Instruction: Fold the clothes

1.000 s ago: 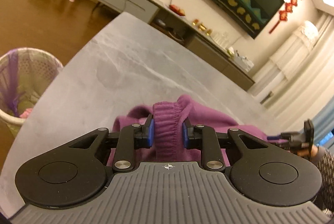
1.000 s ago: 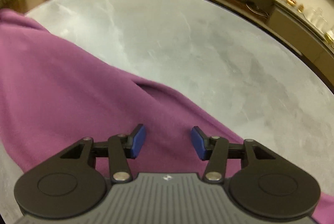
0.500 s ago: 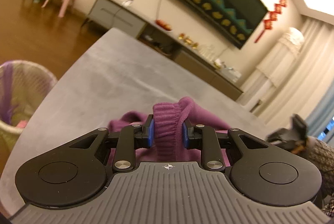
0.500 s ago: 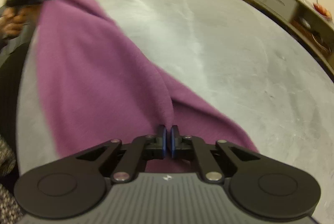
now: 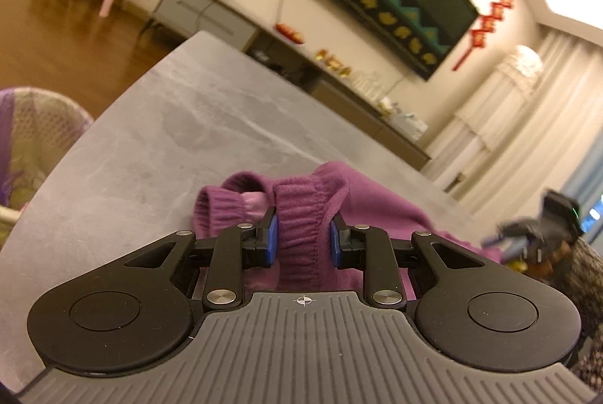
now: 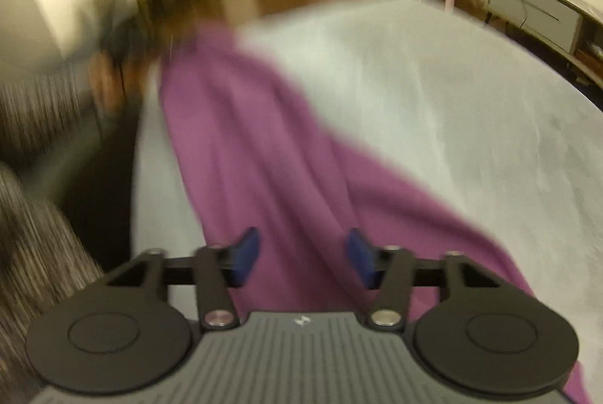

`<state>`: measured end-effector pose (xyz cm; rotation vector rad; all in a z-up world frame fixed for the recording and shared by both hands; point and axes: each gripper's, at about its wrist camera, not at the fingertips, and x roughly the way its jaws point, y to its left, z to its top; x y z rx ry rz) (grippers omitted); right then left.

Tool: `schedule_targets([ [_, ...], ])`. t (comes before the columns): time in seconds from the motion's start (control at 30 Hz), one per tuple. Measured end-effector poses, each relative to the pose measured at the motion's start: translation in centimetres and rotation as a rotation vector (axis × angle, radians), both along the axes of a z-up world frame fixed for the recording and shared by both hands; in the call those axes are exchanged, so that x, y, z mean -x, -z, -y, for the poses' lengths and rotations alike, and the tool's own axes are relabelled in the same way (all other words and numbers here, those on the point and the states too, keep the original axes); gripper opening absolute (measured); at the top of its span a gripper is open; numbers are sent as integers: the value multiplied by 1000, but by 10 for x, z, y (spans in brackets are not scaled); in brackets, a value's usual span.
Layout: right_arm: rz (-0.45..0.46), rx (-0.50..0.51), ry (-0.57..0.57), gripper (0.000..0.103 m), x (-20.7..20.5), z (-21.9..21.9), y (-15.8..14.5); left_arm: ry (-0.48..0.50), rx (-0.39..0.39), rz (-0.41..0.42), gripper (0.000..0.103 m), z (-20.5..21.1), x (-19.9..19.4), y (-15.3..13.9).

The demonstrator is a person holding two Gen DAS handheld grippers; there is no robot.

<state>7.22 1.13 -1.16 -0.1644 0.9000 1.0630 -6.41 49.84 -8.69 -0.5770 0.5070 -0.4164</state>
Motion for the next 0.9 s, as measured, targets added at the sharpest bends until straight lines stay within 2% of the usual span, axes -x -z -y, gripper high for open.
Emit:
schedule_targets([
  [0.03,-20,-53,40,67,-13,-1,-1,13,7,15,15,0,3,-1],
  [0.07,-39,-63,73,70,-24,-6,3,29,16,31,15,1,5,-3],
  [0.13,-71,-14,95,70,-41,-24,20,62,28,62,15,3,9,-8],
  [0.17,-84,26,76,66,-43,-35,30,84,30,78,15,3,12,-11],
  [0.2,-100,63,47,39,-42,-46,38,103,23,89,15,4,15,-14],
  [0.23,-101,90,-6,20,-34,-56,42,126,11,97,15,6,21,-17],
  [0.27,-80,111,-72,6,-22,-65,41,146,-1,99,15,6,26,-19],
  [0.4,36,234,-245,5,31,-78,31,201,-20,67,15,-2,41,-17],
  [0.5,35,306,-306,4,58,-73,35,242,-16,41,15,-7,47,-13],
  [0.6,-2,339,-316,4,64,-61,43,285,-30,23,17,-2,50,-13],
  [0.67,-22,357,-320,5,65,-56,46,290,-38,13,22,0,52,-13],
  [0.7,-19,371,-316,8,64,-55,49,283,-39,11,28,0,52,-14],
  [0.73,-19,369,-310,11,61,-52,47,272,-29,4,44,-2,52,-13],
  [0.8,-13,318,-287,13,55,-41,37,246,7,-8,63,-8,49,-11],
  [0.87,-23,172,-227,20,39,-29,13,229,61,-14,70,-15,43,-9],
  [0.9,-25,87,-198,30,29,-23,-1,227,102,-24,74,-18,36,-6],
])
